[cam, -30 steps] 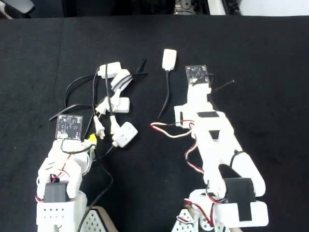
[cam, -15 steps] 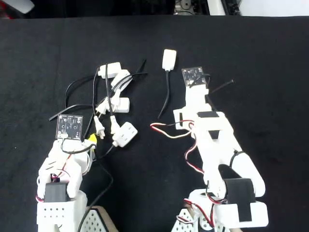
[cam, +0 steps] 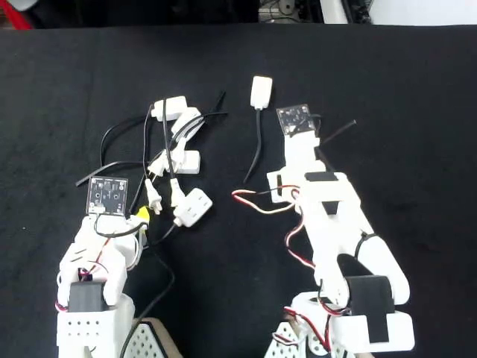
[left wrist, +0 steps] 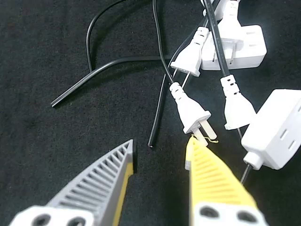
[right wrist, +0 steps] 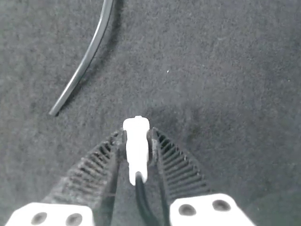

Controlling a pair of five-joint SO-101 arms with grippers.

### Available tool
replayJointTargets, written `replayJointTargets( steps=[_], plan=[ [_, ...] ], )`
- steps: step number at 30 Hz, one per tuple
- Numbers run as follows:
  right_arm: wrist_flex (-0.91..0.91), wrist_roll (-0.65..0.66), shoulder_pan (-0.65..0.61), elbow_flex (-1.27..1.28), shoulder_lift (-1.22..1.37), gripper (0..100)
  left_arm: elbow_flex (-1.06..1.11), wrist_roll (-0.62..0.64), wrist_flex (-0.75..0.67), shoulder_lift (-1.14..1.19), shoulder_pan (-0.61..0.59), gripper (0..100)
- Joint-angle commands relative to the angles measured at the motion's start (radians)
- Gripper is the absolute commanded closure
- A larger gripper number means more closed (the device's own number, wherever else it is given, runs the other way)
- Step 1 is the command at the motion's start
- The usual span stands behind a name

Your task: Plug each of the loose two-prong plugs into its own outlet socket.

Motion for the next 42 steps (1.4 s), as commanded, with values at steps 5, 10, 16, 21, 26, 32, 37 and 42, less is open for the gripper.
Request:
replayJointTargets(
  steps=[5,10,16,21,26,32,37,42],
  plan=[
    [0.041,0.011,0.009,0.007,0.008,94.2,0.016,-0.011,-0.002,-0.003,-0.008,81],
    [0.043,0.026,0.009,0.007,0.008,94.2,0.016,-0.011,-0.002,-0.003,-0.008,81],
    [0.064,0.037,0.009,0.004,0.007,94.2,0.016,-0.011,-0.002,-0.003,-0.008,81],
    [0.097,0.038,0.009,-0.013,0.007,94.2,0.016,-0.011,-0.002,-0.003,-0.008,81],
    [0.091,0.038,0.009,-0.021,0.007,94.5,0.016,-0.011,-0.002,-0.003,-0.008,81],
    [0.089,0.035,0.009,-0.030,0.007,94.6,0.016,-0.011,-0.002,-0.003,-0.008,81],
    [0.087,0.034,0.009,-0.031,0.002,94.6,0.016,-0.011,-0.002,-0.003,-0.008,81],
    [0.060,0.034,0.011,-0.033,-0.001,98.8,0.016,-0.011,0.000,-0.003,-0.008,81]
  ],
)
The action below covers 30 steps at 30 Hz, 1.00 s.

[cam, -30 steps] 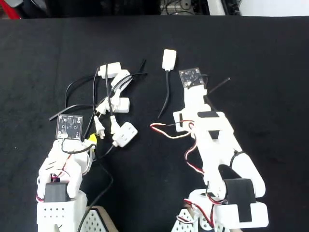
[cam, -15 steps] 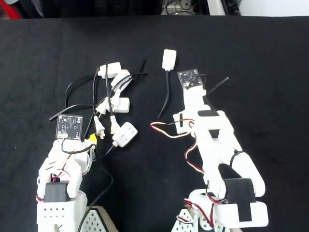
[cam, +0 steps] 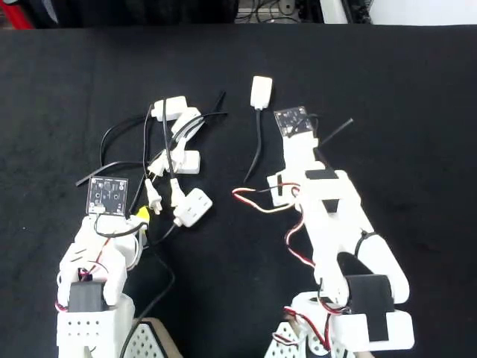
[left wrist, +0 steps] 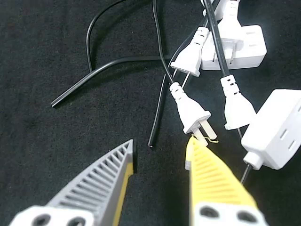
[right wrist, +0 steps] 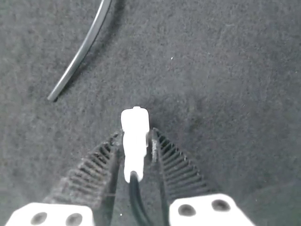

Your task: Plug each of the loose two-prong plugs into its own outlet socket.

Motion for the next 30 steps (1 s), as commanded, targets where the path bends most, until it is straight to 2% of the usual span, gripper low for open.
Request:
replayJointTargets(
  steps=[1,13,18,22,25,27,30],
  plan=[
    [-0.023,0.003,0.012,-0.005,-0.001,98.5,0.016,-0.011,0.000,-0.003,-0.008,81],
    [-0.018,0.000,0.052,-0.005,-0.002,98.6,0.016,-0.011,0.000,-0.003,-0.008,81],
    [0.133,-0.112,0.044,-0.111,-0.019,98.6,0.016,-0.011,-0.002,-0.003,-0.008,81],
    [0.330,-0.193,0.043,-0.243,-0.076,98.7,0.016,-0.011,-0.002,-0.003,-0.010,81],
    [0.485,-0.138,0.009,-0.321,-0.137,98.7,0.016,-0.011,-0.002,-0.003,-0.010,81],
    [0.565,-0.029,-0.026,-0.355,-0.185,98.7,0.016,-0.011,-0.002,-0.003,-0.010,81],
    [0.534,0.106,-0.031,-0.338,-0.265,98.7,0.016,-0.011,-0.002,-0.003,-0.008,81]
  ],
)
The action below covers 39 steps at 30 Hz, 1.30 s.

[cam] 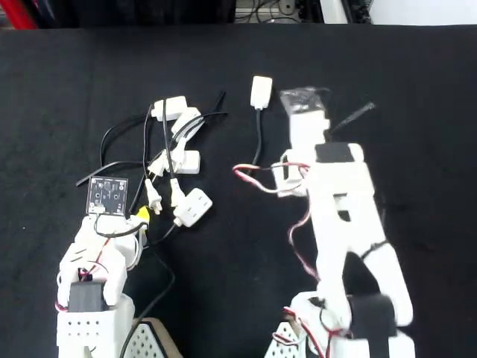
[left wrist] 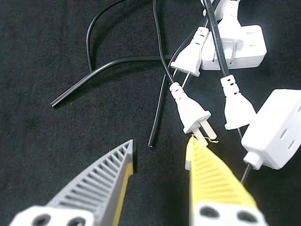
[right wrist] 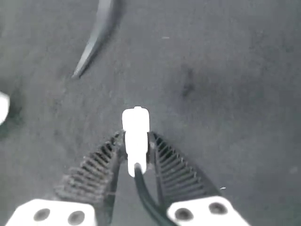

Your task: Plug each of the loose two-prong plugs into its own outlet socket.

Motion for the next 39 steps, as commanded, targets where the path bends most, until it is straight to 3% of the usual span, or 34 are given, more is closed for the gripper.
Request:
replayJointTargets(
  steps=[1,11,19,25,32,39],
  plan=[
    [-0.009,0.135,0.003,-0.024,-0.117,98.7,0.016,-0.011,0.000,-0.003,-0.007,81],
    [-0.081,0.201,0.074,0.222,-0.306,98.7,-0.105,-0.011,0.008,-0.003,0.001,81],
    [-0.164,0.229,0.071,0.300,-0.305,98.7,-0.185,-0.005,0.028,0.041,0.159,81],
    [-0.196,0.221,0.069,0.309,-0.265,98.7,-0.427,-0.014,0.037,0.368,0.174,81],
    [-0.216,0.221,0.074,0.262,-0.134,98.7,-0.768,-0.120,0.155,0.865,0.375,81],
    [-0.216,0.221,0.074,0.262,-0.130,98.7,-0.746,-0.204,0.025,0.985,0.435,81]
  ],
)
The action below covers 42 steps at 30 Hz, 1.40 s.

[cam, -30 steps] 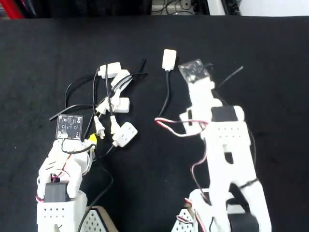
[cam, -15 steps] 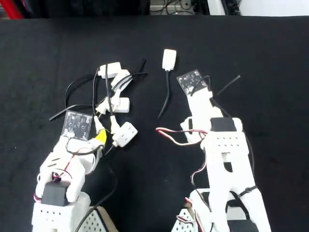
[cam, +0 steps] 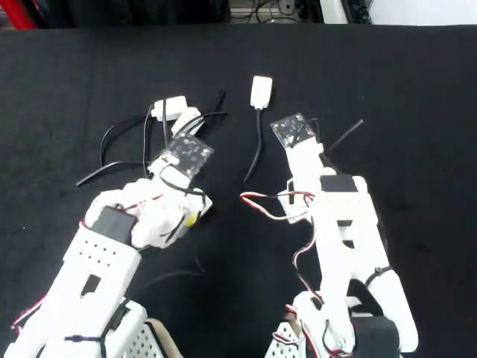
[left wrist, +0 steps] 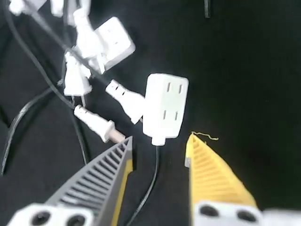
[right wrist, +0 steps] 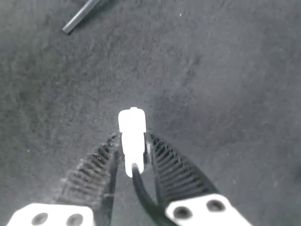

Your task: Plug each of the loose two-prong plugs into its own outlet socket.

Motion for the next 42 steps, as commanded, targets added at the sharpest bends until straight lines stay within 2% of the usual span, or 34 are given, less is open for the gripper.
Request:
replayJointTargets(
  steps=[1,8,16,22,37,39,42],
  plan=[
    [-0.020,0.000,0.015,-0.051,0.001,98.7,0.012,-0.051,-0.087,0.023,0.038,81],
    [-0.020,0.002,0.015,-0.051,0.001,98.7,0.242,-0.057,-0.318,0.023,0.036,78],
    [-0.020,0.005,0.015,-0.051,0.001,98.7,0.332,-0.048,-0.468,0.025,0.035,78],
    [-0.020,0.002,0.015,-0.050,0.001,98.7,0.406,0.055,-0.588,0.025,0.036,78],
    [-0.020,0.003,0.015,-0.047,0.002,98.7,0.435,0.026,-0.606,0.025,0.031,83],
    [-0.020,0.003,0.015,-0.047,0.004,98.7,0.453,0.026,-0.638,0.025,0.030,84],
    [-0.020,0.005,0.015,-0.045,0.005,98.7,0.492,0.026,-0.726,0.025,0.030,91]
  ],
)
